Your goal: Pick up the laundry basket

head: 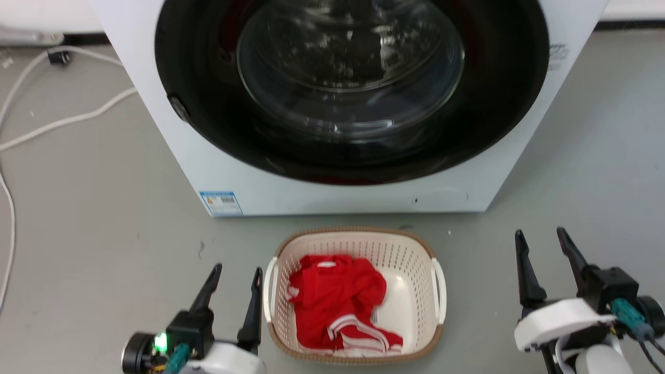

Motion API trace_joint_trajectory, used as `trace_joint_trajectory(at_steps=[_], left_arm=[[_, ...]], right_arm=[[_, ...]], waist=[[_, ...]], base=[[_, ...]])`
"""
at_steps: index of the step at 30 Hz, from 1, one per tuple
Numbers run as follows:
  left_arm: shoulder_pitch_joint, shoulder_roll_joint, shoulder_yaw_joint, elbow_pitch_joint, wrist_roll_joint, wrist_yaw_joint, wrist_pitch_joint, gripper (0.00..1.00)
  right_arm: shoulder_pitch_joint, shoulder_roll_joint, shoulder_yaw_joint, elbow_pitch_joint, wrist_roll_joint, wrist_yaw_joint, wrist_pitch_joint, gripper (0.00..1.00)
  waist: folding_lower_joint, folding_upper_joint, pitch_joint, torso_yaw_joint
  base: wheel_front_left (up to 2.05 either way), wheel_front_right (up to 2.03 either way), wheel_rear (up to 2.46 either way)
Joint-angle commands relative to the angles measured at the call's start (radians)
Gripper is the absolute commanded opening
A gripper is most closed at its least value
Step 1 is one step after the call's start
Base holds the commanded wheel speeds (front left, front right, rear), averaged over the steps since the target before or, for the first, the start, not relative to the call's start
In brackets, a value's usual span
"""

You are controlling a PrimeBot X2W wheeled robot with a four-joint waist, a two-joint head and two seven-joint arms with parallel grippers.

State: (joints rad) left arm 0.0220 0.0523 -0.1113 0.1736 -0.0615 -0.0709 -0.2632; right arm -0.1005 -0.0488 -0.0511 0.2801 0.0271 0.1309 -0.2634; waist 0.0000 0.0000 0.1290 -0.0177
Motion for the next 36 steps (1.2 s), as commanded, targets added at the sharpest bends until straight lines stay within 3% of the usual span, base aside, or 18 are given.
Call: trace_joint_trajectory(at_steps=[1, 13, 22, 29, 36], left_arm=[[-0.044, -0.001, 0.006, 0.011, 0.002, -0.006, -0.002, 1.0], [-0.313, 0.006, 0.04, 0.188, -0.007, -0.035, -0.002, 1.0], [-0.567, 0.032, -0.011, 0.436, -0.036, -0.058, -0.003, 1.0], [-0.704, 0.045, -0.113, 0.633, -0.113, -0.059, -0.002, 1.0], [-0.872, 0.063, -0.278, 0.867, -0.237, -0.06, 0.004, 1.0]], right_arm=[[-0.04, -0.003, 0.003, 0.012, 0.002, 0.0, -0.002, 1.0], [-0.268, -0.003, 0.01, 0.214, -0.076, 0.0, -0.002, 1.0], [-0.514, -0.002, 0.006, 0.476, -0.074, 0.0, 0.039, 1.0], [-0.62, -0.002, 0.013, 0.62, -0.075, 0.0, 0.107, 1.0], [-0.737, -0.002, 0.013, 0.729, -0.118, 0.0, 0.19, 1.0]], waist=[[0.0, 0.0, 0.09, -0.004], [0.0, 0.0, 0.395, 0.012], [0.0, 0.0, 0.568, 0.029], [0.0, 0.0, 0.634, 0.052], [0.0, 0.0, 0.711, 0.064]], base=[[0.0, 0.0, 0.0], [0.0, 0.0, 0.0], [0.0, 0.0, 0.0], [0.0, 0.0, 0.0], [0.0, 0.0, 0.0]])
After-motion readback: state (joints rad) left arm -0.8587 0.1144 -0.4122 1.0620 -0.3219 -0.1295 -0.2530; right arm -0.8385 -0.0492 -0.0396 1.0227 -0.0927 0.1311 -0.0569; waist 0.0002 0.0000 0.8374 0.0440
